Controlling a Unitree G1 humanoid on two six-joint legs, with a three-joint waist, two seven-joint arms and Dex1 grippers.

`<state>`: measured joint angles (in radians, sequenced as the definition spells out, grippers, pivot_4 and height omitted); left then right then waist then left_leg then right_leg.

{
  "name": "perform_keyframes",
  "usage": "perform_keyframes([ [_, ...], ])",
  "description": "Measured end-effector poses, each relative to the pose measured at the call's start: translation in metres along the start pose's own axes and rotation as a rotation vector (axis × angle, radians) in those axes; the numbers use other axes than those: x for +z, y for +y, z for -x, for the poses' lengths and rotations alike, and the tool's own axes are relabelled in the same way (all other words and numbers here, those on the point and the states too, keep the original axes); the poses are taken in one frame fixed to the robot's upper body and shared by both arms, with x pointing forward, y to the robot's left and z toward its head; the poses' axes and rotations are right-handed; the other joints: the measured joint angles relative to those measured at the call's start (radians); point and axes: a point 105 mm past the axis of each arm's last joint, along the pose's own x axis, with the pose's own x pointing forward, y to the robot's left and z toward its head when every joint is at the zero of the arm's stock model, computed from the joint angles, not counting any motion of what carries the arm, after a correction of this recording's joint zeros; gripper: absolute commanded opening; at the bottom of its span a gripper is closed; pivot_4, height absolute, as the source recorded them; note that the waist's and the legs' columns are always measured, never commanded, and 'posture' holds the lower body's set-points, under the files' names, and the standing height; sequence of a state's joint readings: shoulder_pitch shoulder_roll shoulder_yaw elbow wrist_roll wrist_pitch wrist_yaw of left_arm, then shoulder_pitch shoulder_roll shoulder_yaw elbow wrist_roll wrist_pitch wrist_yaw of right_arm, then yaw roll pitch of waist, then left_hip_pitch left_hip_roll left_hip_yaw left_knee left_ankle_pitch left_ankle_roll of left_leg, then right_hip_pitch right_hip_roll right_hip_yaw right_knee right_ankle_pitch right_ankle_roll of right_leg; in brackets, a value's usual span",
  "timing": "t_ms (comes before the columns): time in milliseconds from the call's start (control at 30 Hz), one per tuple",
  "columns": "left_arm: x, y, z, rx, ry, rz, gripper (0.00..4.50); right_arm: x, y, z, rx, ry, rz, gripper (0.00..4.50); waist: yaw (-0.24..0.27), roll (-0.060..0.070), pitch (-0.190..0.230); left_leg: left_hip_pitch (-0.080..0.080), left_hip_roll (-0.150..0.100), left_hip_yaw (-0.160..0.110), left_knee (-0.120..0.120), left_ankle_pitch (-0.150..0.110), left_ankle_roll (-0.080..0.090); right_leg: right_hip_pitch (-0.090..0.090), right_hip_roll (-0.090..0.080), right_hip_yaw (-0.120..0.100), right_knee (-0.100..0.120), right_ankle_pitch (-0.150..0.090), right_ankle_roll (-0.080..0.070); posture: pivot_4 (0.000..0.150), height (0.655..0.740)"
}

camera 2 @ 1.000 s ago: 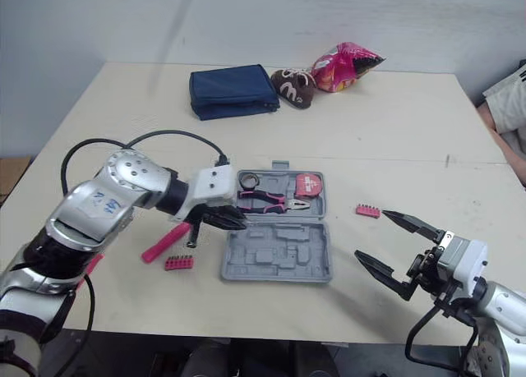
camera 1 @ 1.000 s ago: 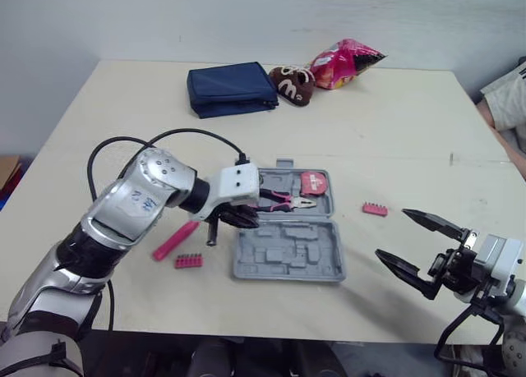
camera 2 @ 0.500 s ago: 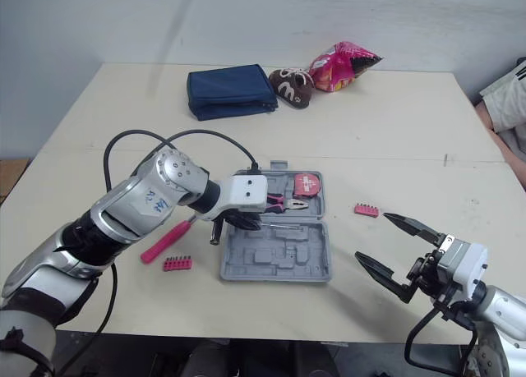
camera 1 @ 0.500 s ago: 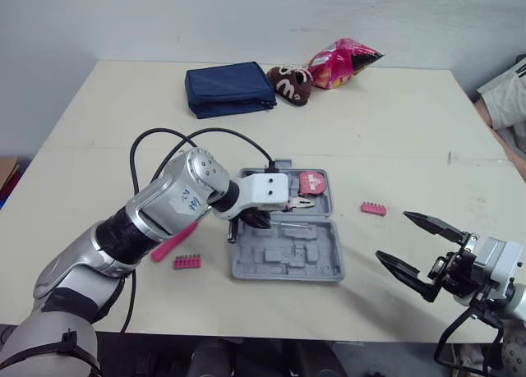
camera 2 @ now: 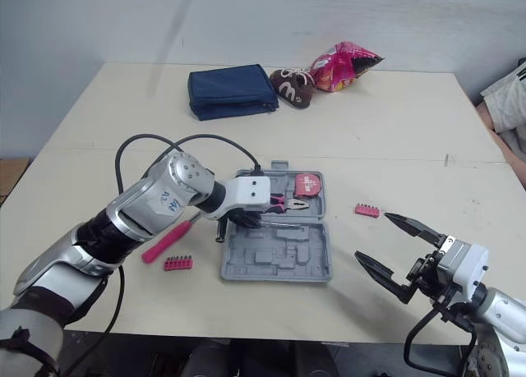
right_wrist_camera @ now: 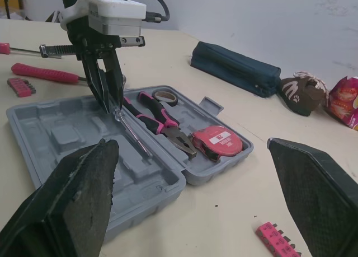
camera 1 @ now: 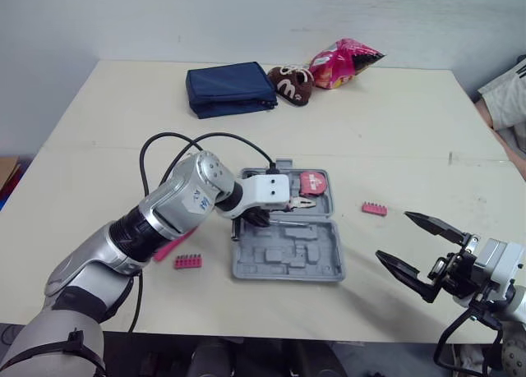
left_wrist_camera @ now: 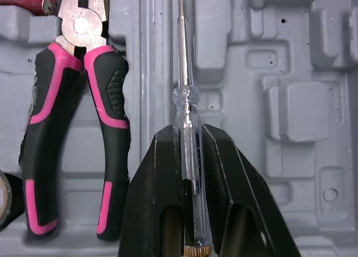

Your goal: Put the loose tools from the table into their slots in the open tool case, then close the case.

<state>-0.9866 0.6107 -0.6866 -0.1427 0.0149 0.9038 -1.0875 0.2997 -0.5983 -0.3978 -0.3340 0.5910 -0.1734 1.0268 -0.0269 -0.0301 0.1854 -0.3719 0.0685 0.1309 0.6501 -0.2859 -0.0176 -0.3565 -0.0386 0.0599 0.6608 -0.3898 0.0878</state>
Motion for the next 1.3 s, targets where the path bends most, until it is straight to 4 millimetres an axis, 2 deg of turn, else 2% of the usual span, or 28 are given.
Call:
perform_keyframes([
  [800, 0.002, -0.003, -0.009, -0.003, 0.031, -0.049, 0.02, -0.001, 0.004, 0.002, -0.016, 0.004, -0.012, 4.50, 0.000, 0.000, 0.000, 0.000, 0.000, 0.000, 0.000, 0.000, 0.000, 0.000, 0.000, 0.000, 0.000, 0.000, 0.000, 0.150, 0.7400],
  [867, 0.001, -0.004, -0.009, -0.006, 0.031, -0.055, 0.99, -0.001, 0.004, 0.002, -0.016, 0.004, -0.012, 4.50, 0.000, 0.000, 0.000, 0.000, 0.000, 0.000, 0.000, 0.000, 0.000, 0.000, 0.000, 0.000, 0.000, 0.000, 0.000, 0.150, 0.7400],
  [1000, -0.002, -0.010, -0.011, -0.029, 0.020, -0.067, 2.63, -0.002, 0.004, 0.003, -0.017, 0.007, -0.015, 4.50, 0.000, 0.000, 0.000, 0.000, 0.000, 0.000, 0.000, 0.000, 0.000, 0.000, 0.000, 0.000, 0.000, 0.000, 0.000, 0.150, 0.7400],
  [1067, 0.001, -0.014, -0.010, -0.038, -0.013, -0.077, 2.63, -0.002, 0.005, 0.003, -0.016, 0.008, -0.017, 4.50, 0.000, 0.000, 0.000, 0.000, 0.000, 0.000, 0.000, 0.000, 0.000, 0.000, 0.000, 0.000, 0.001, 0.000, 0.000, 0.150, 0.7400],
  [1233, 0.018, -0.018, 0.017, -0.046, -0.156, -0.102, 2.63, -0.003, 0.007, 0.005, -0.011, 0.014, -0.027, 4.50, 0.000, 0.000, 0.000, 0.000, 0.000, 0.000, 0.000, 0.000, 0.000, 0.001, 0.000, 0.000, 0.001, 0.000, 0.000, 0.150, 0.7400],
  [1300, 0.022, -0.018, 0.021, -0.037, -0.230, -0.119, 2.63, -0.003, 0.007, 0.005, -0.011, 0.015, -0.029, 4.50, 0.000, 0.000, 0.000, 0.001, 0.000, 0.000, 0.001, 0.000, 0.000, 0.001, -0.001, 0.000, 0.001, 0.000, 0.000, 0.150, 0.7400],
])
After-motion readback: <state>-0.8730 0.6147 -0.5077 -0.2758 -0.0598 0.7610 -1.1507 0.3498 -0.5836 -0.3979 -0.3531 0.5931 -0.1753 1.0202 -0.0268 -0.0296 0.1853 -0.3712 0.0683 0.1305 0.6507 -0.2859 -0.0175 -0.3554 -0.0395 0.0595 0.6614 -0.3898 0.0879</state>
